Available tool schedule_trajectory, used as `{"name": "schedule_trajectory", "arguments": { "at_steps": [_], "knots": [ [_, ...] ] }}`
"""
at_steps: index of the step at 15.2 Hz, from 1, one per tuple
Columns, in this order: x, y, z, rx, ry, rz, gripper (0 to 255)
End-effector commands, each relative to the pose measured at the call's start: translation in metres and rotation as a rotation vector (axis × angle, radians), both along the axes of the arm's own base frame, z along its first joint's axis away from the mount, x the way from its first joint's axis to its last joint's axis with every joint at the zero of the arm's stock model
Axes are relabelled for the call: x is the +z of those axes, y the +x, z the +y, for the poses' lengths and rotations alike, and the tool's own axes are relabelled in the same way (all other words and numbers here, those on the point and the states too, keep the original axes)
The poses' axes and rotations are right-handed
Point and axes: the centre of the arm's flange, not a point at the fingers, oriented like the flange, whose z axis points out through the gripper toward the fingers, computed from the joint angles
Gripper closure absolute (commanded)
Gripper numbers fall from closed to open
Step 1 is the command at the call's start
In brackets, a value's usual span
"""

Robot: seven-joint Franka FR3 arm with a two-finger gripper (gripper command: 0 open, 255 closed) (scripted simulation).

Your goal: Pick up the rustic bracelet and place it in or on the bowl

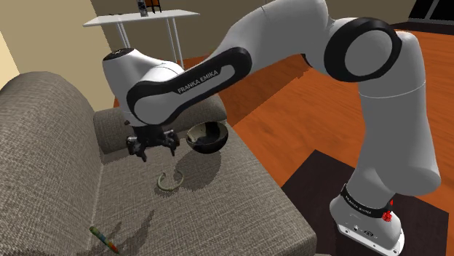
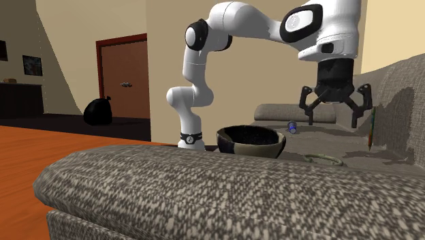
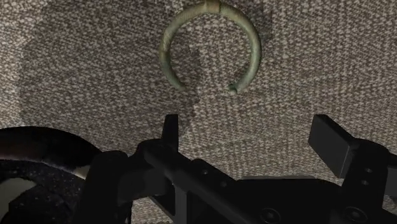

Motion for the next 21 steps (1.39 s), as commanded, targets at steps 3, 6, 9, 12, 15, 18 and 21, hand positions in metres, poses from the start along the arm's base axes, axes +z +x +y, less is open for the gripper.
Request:
{"name": "schedule_trajectory", "arguments": {
  "at_steps": [3, 6, 9, 12, 15, 18, 21],
  "knots": [
    [-0.053, 0.009, 0.015, -0.657, 0.025, -0.02, 0],
    [-0.068, 0.011, 0.015, -0.704, 0.027, -0.022, 0],
    [-0.083, 0.012, 0.015, -0.704, 0.027, -0.022, 0],
    [-0.097, 0.012, 0.014, -0.704, 0.027, -0.022, 0],
    [-0.097, 0.012, 0.015, -0.704, 0.027, -0.022, 0],
    [-0.097, 0.012, 0.015, -0.704, 0.027, -0.022, 0],
    [-0.097, 0.012, 0.015, -0.704, 0.027, -0.022, 255]
  ]
}}
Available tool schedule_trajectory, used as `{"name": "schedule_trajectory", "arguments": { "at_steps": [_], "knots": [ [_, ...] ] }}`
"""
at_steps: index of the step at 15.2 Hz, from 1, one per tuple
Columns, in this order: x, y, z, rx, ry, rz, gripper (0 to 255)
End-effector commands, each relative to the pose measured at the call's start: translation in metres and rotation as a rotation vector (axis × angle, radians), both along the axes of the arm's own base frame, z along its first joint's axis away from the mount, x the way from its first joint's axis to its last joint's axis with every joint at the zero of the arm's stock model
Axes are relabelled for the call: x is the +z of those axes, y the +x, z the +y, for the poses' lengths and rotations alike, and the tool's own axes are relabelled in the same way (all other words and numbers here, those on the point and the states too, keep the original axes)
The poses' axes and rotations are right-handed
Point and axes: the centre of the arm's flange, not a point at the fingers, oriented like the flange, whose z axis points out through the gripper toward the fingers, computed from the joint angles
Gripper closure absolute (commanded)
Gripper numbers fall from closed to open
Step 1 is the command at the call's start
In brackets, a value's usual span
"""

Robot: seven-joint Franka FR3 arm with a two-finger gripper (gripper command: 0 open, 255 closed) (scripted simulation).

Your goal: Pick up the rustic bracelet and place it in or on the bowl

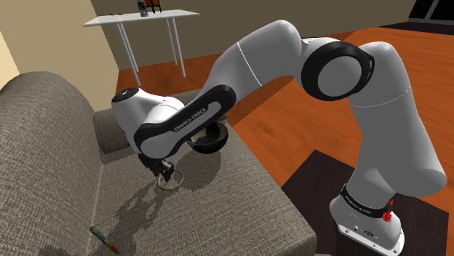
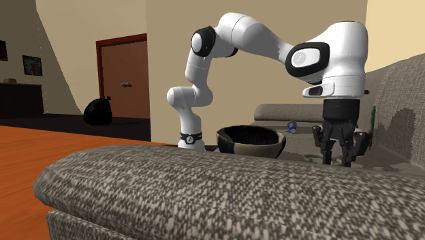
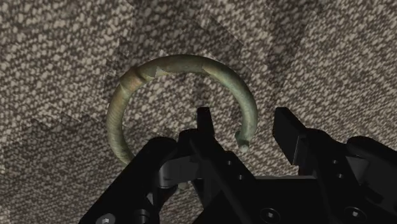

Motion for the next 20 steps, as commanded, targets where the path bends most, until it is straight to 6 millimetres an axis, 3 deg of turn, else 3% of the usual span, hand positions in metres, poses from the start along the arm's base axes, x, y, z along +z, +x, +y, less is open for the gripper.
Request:
{"name": "schedule_trajectory", "arguments": {
  "at_steps": [1, 8, 20],
  "knots": [
    [-0.003, 0.002, -0.001, -0.002, 0.004, -0.005, 255],
    [-0.003, 0.002, -0.001, -0.002, 0.004, -0.005, 255],
    [0.06, 0.002, -0.001, -0.002, 0.004, -0.005, 255]
  ]
}}
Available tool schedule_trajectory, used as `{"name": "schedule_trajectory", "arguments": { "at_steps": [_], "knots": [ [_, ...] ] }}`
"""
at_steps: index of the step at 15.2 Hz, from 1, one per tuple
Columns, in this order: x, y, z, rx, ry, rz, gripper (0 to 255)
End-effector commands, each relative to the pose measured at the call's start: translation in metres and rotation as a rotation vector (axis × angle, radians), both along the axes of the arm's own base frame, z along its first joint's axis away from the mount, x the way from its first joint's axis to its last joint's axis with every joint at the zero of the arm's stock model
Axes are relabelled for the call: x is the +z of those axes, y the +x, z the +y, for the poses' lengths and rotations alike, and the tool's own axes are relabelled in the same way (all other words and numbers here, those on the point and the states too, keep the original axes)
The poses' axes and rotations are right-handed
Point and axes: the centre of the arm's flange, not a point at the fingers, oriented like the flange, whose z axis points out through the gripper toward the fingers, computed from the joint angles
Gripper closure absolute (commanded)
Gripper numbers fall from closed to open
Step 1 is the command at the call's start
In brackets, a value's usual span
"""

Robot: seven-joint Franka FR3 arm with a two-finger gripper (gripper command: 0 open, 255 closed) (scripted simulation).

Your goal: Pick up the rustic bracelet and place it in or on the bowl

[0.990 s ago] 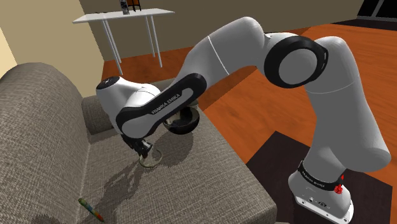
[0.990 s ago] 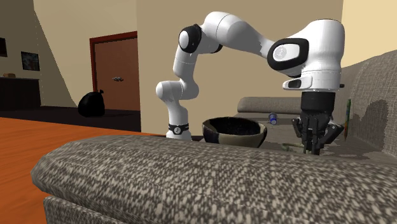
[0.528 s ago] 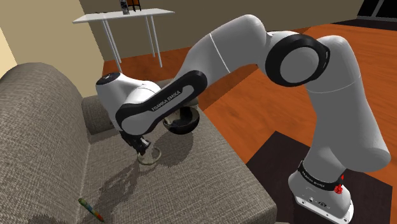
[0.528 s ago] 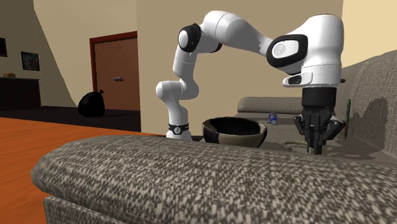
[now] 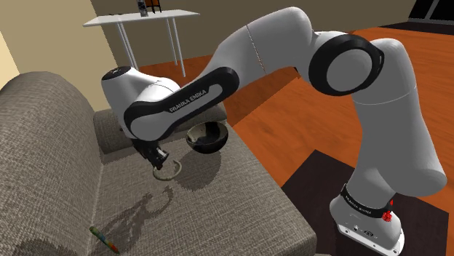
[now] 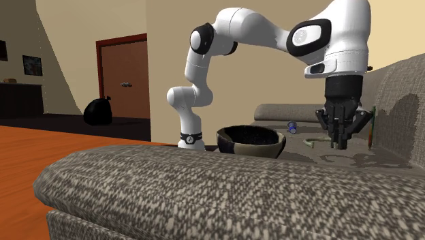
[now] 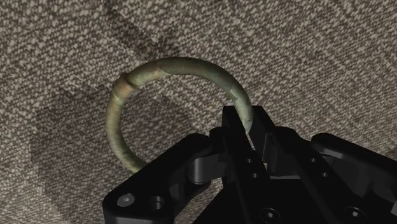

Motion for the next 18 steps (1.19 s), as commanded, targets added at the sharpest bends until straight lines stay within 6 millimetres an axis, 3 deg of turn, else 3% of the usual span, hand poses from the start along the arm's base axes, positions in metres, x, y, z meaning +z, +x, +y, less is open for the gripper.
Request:
{"name": "schedule_trajectory", "arguments": {
  "at_steps": [1, 18],
  "knots": [
    [0.011, -0.001, 0.0, 0.0, 0.0, 0.001, 255],
    [0.101, -0.001, 0.0, 0.0, 0.0, 0.001, 255]
  ]
}}
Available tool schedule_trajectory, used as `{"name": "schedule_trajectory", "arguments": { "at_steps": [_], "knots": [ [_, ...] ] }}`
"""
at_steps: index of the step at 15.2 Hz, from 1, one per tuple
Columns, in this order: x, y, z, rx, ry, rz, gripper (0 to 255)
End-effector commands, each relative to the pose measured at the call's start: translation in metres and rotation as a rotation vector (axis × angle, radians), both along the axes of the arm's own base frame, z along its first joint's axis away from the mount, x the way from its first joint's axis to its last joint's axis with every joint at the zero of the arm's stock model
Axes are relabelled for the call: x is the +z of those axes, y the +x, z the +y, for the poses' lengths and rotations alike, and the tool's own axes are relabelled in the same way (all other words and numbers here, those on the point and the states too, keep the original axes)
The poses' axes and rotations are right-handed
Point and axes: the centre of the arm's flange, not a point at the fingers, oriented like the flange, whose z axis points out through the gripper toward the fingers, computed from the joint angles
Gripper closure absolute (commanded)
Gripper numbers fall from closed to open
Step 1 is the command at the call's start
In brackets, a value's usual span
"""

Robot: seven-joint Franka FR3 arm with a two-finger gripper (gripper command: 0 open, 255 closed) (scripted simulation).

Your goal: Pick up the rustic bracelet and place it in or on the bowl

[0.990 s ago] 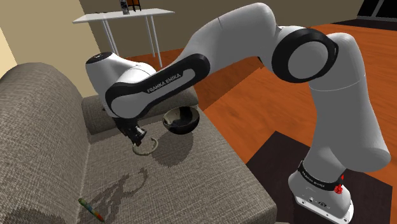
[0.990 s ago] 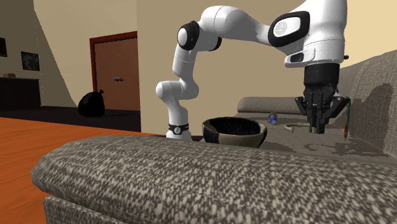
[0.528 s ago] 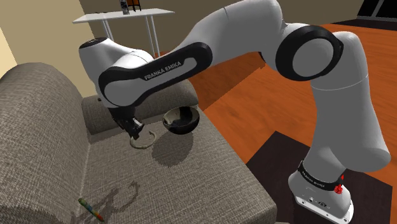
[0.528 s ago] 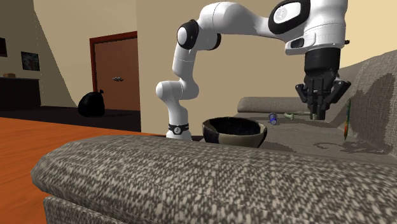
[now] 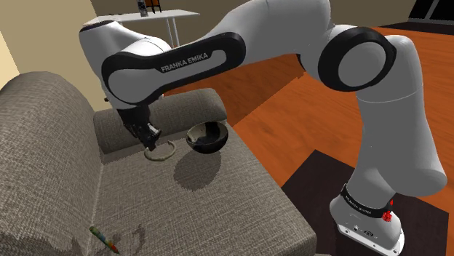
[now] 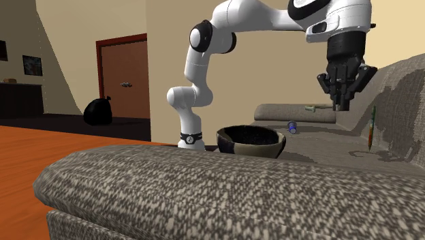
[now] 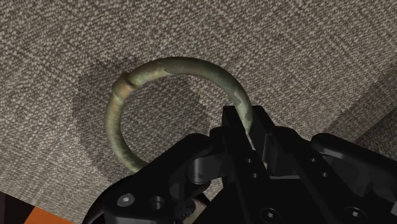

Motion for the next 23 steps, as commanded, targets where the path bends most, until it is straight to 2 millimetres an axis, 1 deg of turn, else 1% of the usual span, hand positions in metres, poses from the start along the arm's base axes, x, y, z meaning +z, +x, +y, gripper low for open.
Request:
{"name": "schedule_trajectory", "arguments": {
  "at_steps": [1, 3, 4, 19, 20, 23],
  "knots": [
    [0.011, 0.001, 0.0, 0.0, 0.0, 0.0, 255],
    [0.021, 0.001, 0.0, 0.0, 0.0, 0.0, 255],
    [0.023, 0.001, 0.0, 0.0, 0.0, 0.0, 255],
    [0.033, 0.036, -0.194, 0.0, 0.0, 0.0, 255],
    [0.034, 0.038, -0.21, 0.0, 0.0, 0.0, 255],
    [0.018, 0.038, -0.21, 0.0, 0.0, 0.0, 255]
  ]
}}
